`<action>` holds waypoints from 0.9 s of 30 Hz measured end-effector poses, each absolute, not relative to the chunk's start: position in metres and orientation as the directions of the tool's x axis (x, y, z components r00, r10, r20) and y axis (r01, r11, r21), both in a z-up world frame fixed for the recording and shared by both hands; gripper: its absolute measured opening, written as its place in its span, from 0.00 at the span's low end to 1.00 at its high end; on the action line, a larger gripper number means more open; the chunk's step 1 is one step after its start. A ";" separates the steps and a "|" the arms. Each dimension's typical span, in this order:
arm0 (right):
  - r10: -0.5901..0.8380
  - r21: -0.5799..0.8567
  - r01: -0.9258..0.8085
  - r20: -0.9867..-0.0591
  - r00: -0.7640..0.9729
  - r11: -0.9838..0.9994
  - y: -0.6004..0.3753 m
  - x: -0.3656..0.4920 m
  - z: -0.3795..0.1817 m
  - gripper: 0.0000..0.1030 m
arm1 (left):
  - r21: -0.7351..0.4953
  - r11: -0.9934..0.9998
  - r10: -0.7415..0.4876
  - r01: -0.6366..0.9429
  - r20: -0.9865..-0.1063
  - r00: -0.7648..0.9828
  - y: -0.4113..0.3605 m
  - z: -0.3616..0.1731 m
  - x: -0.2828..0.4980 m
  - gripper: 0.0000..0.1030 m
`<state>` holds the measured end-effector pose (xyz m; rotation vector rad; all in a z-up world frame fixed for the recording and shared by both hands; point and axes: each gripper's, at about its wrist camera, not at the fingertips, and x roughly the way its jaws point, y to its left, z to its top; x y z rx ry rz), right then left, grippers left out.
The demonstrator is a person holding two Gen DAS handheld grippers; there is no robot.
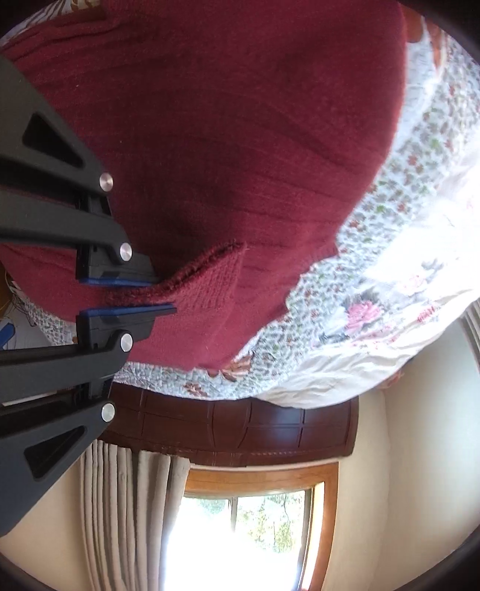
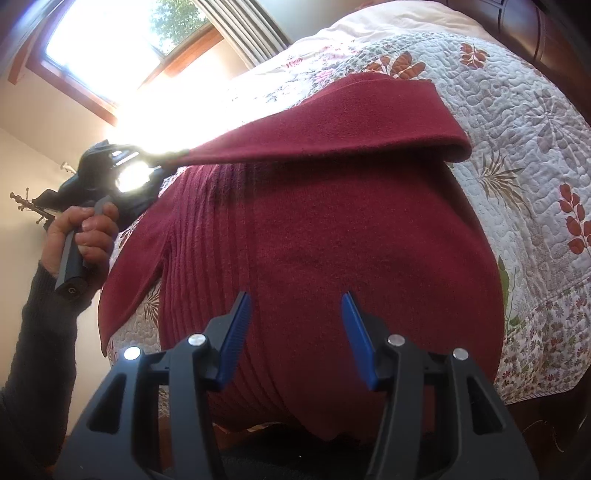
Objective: Fold small clothes
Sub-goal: 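Carry the sleeve with the right gripper across the sweater body and release, then grasp the other sleeve cuff with the left gripper and lift it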
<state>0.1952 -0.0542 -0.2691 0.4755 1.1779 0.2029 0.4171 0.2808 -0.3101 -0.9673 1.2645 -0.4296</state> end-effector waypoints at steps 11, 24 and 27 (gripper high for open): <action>0.405 0.469 0.092 -0.832 0.378 0.878 -0.054 0.196 -0.271 0.51 | -0.780 0.595 -0.674 -0.195 -0.616 0.408 0.364 -0.271 0.405 0.08; 0.401 0.457 0.080 -0.841 0.364 0.886 -0.051 0.199 -0.270 0.51 | -0.710 0.613 -0.629 -0.348 -0.704 0.329 0.383 -0.369 0.384 0.08; 0.400 0.456 0.070 -0.835 0.379 0.887 -0.052 0.201 -0.264 0.51 | -0.679 0.639 -0.561 -0.362 -0.733 0.385 0.392 -0.348 0.373 0.10</action>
